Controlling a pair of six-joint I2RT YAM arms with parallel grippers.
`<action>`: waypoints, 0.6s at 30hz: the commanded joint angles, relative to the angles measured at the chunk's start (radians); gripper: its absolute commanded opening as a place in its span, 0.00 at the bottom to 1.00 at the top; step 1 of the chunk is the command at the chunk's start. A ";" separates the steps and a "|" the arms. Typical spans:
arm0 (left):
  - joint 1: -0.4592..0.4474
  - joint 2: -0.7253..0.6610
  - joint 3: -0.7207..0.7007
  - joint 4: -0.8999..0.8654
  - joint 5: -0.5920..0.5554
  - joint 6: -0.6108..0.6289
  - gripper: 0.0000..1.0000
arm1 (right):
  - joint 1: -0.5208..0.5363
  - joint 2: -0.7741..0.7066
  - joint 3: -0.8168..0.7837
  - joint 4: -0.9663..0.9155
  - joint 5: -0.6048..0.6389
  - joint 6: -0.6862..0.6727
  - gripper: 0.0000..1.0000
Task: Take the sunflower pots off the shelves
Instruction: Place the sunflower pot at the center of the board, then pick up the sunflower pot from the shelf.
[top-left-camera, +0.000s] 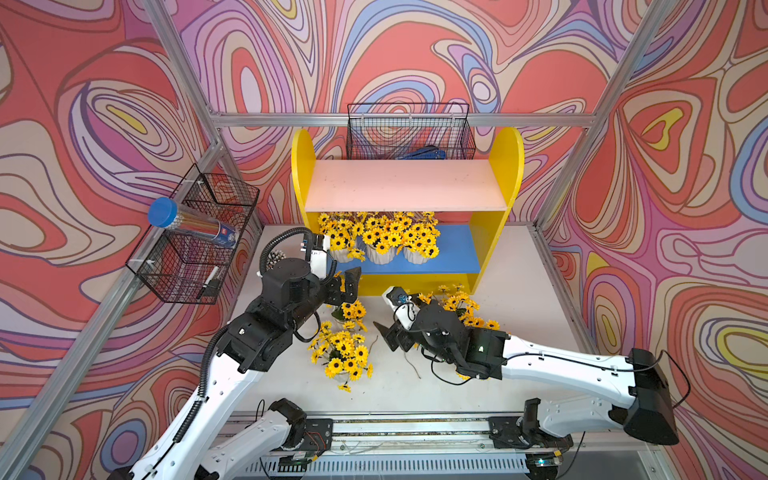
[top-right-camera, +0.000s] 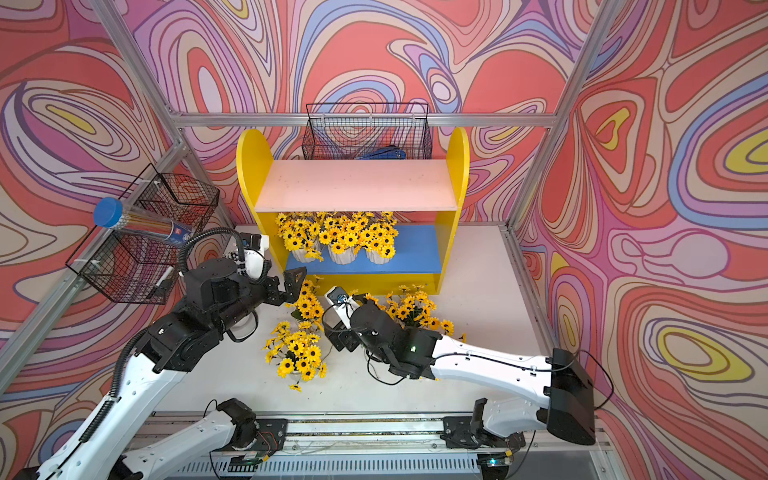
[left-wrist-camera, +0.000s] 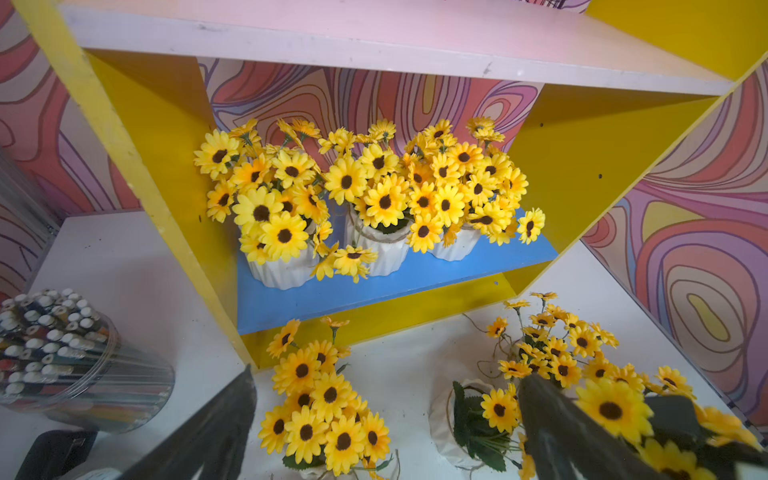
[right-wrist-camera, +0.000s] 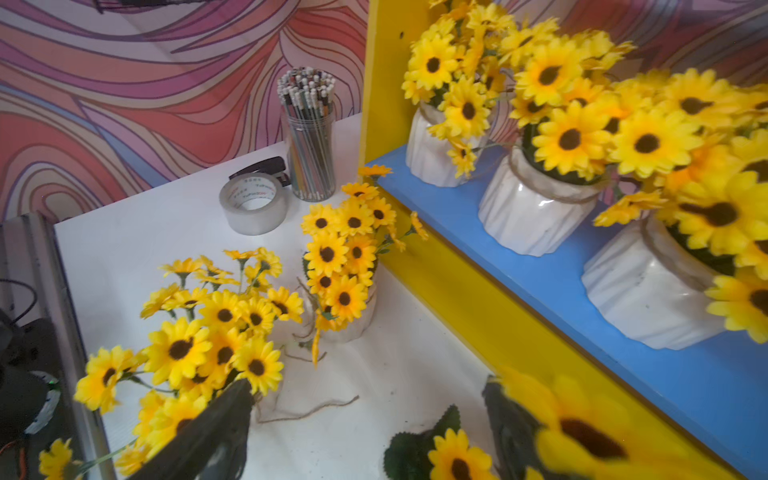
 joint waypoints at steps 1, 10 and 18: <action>0.005 0.013 0.031 0.030 0.035 0.026 1.00 | -0.061 -0.045 0.018 -0.004 -0.022 -0.017 0.90; 0.004 0.015 -0.027 0.121 0.085 0.038 1.00 | -0.268 -0.105 0.037 -0.026 -0.066 -0.020 0.89; 0.004 0.003 -0.061 0.137 0.102 0.064 1.00 | -0.476 -0.086 0.057 -0.011 -0.192 0.021 0.90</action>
